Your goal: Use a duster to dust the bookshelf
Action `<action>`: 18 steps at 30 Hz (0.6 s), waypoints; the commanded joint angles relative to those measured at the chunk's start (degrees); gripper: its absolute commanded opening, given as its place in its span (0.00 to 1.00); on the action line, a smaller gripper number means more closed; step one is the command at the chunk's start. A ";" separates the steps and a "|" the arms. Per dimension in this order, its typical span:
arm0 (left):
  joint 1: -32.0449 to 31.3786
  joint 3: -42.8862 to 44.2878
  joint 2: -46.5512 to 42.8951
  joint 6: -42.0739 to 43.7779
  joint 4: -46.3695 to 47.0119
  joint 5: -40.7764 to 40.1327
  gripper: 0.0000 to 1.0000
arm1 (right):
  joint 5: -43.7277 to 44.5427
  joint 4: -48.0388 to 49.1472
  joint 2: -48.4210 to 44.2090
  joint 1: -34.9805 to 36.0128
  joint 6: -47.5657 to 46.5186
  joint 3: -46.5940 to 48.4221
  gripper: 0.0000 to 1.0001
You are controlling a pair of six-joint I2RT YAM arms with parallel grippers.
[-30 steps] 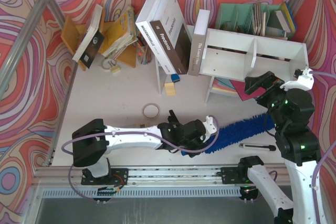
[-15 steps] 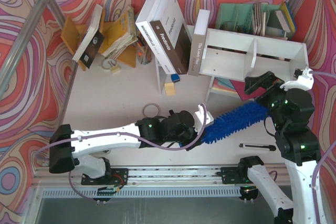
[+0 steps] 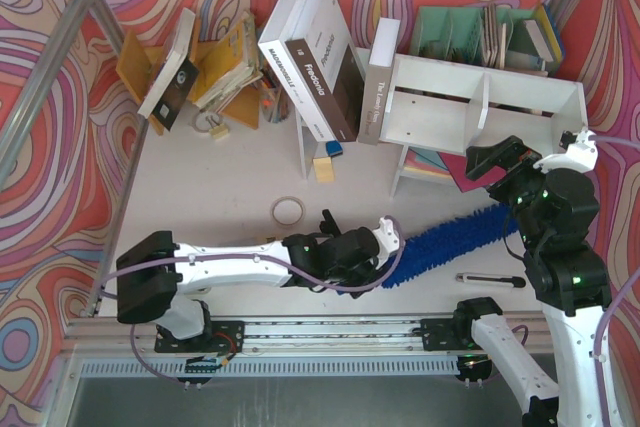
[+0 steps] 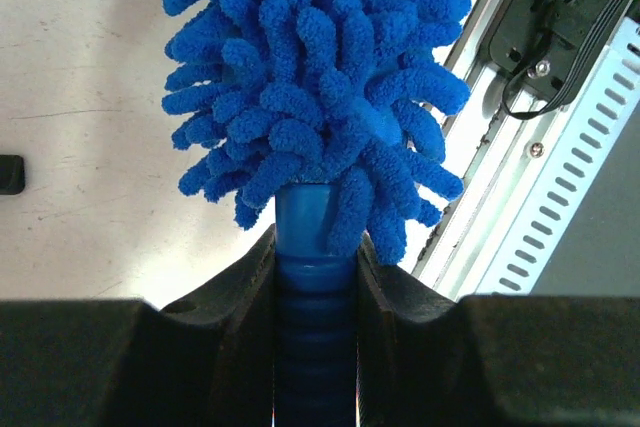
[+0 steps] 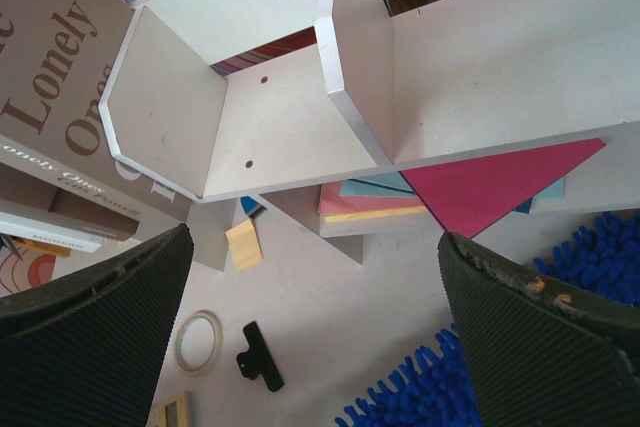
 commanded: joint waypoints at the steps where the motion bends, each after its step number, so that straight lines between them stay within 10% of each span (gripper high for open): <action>1: 0.52 -0.20 -5.65 -1.24 1.83 -2.85 0.00 | 0.26 0.31 -0.34 0.08 -0.37 0.12 0.99; 18: 0.51 -11.10 -25.32 -5.06 -12.49 -10.45 0.00 | 0.01 0.71 -0.43 0.06 0.10 -0.99 0.99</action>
